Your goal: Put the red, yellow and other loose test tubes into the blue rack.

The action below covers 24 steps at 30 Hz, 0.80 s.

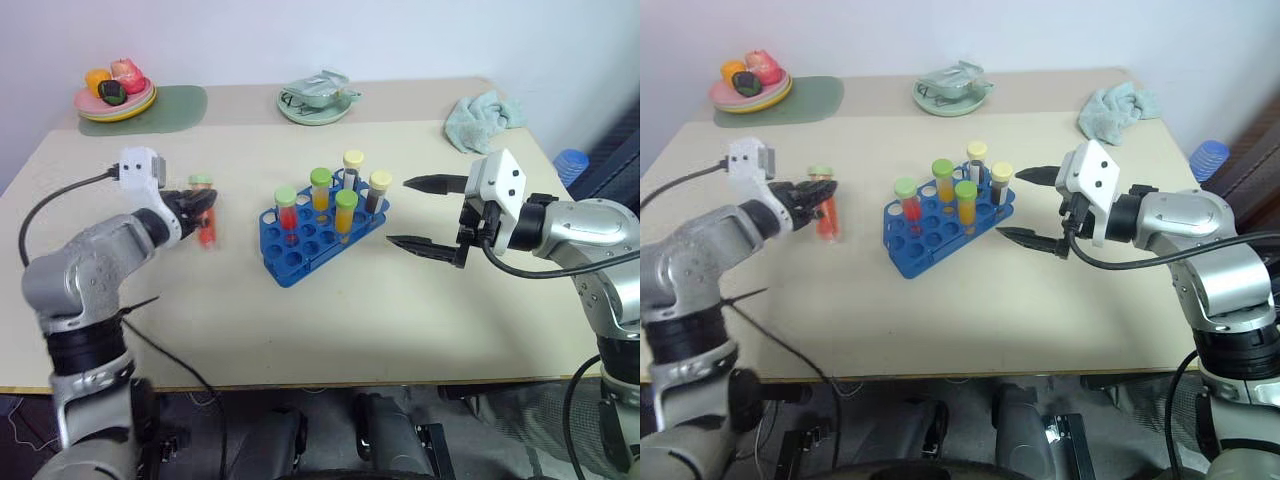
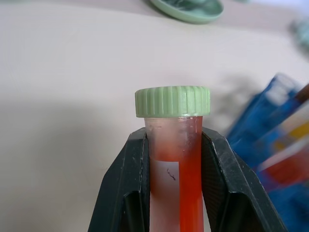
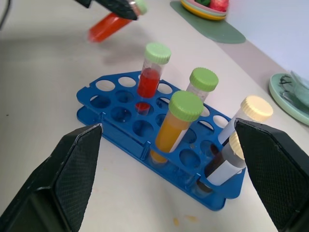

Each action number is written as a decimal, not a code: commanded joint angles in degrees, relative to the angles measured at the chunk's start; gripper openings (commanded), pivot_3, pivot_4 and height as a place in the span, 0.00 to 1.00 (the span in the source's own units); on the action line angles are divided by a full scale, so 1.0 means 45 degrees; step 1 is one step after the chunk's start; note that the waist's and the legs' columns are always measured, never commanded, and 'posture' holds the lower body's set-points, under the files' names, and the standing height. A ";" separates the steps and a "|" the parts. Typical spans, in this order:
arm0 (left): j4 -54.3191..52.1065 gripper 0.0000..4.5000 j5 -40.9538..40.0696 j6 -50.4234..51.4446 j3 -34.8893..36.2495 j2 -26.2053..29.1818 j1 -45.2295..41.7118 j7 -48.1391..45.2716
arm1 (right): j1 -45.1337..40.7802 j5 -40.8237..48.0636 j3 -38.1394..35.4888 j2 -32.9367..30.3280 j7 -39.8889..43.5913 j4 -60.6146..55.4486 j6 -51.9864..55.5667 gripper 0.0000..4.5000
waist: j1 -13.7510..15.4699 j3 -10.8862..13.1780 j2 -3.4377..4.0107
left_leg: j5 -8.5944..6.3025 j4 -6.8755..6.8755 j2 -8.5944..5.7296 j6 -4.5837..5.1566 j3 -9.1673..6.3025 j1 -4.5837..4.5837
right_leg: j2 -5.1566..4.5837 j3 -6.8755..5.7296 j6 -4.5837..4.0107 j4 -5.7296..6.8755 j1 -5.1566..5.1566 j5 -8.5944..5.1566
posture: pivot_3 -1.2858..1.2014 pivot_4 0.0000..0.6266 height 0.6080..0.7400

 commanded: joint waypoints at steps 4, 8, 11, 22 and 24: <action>-0.1114 0.17 0.0072 -0.5243 -0.0243 0.0307 0.1831 -0.3288 | 0.0029 -0.0001 -0.0266 0.0163 -0.0330 -0.0408 -0.0245 1.00 | 0.0024 0.0002 -0.0004 | -0.0007 -0.0001 0.0000 0.0012 -0.0001 -0.0012 | -0.0003 -0.0002 0.0000 -0.0016 -0.0003 0.0000 | 0.52 0.24 1.00; -0.0623 0.17 0.0325 -0.8612 -0.0232 0.0203 0.2705 -0.5069 | 0.0179 0.0065 -0.0257 0.0279 -0.0591 -0.0589 -0.0156 1.00 | 0.0016 0.0002 -0.0003 | -0.0012 -0.0004 0.0002 0.0022 0.0009 -0.0010 | -0.0006 -0.0002 -0.0001 -0.0026 -0.0002 -0.0001 | 0.52 0.24 1.00; -0.0179 0.17 -0.0088 -0.9219 -0.0334 0.0014 0.2676 -0.5577 | 0.0395 0.0107 -0.0328 0.0284 -0.0785 -0.0783 -0.0137 1.00 | 0.0018 0.0001 -0.0002 | -0.0012 0.0000 0.0004 0.0023 0.0015 -0.0004 | -0.0006 -0.0002 -0.0001 -0.0020 0.0005 -0.0001 | 0.52 0.24 1.00; 0.1596 0.17 -0.0598 -1.0560 -0.1512 -0.1867 0.1073 -0.6173 | 0.1587 0.0315 -0.1174 0.0027 -0.1819 -0.2219 0.0521 1.00 | 0.0020 0.0001 -0.0005 | -0.0021 0.0012 0.0003 0.0041 0.0023 -0.0007 | -0.0005 -0.0001 0.0001 -0.0023 0.0007 0.0001 | 0.52 0.24 1.00; 0.1882 0.17 -0.0590 -1.0696 -0.1807 -0.2078 0.0837 -0.6495 | 0.1743 0.0360 -0.1315 0.0022 -0.2058 -0.2553 0.0731 1.00 | 0.0004 0.0001 -0.0005 | -0.0021 0.0012 0.0005 0.0040 0.0026 -0.0005 | -0.0004 0.0000 0.0001 -0.0018 0.0006 0.0001 | 0.52 0.24 1.00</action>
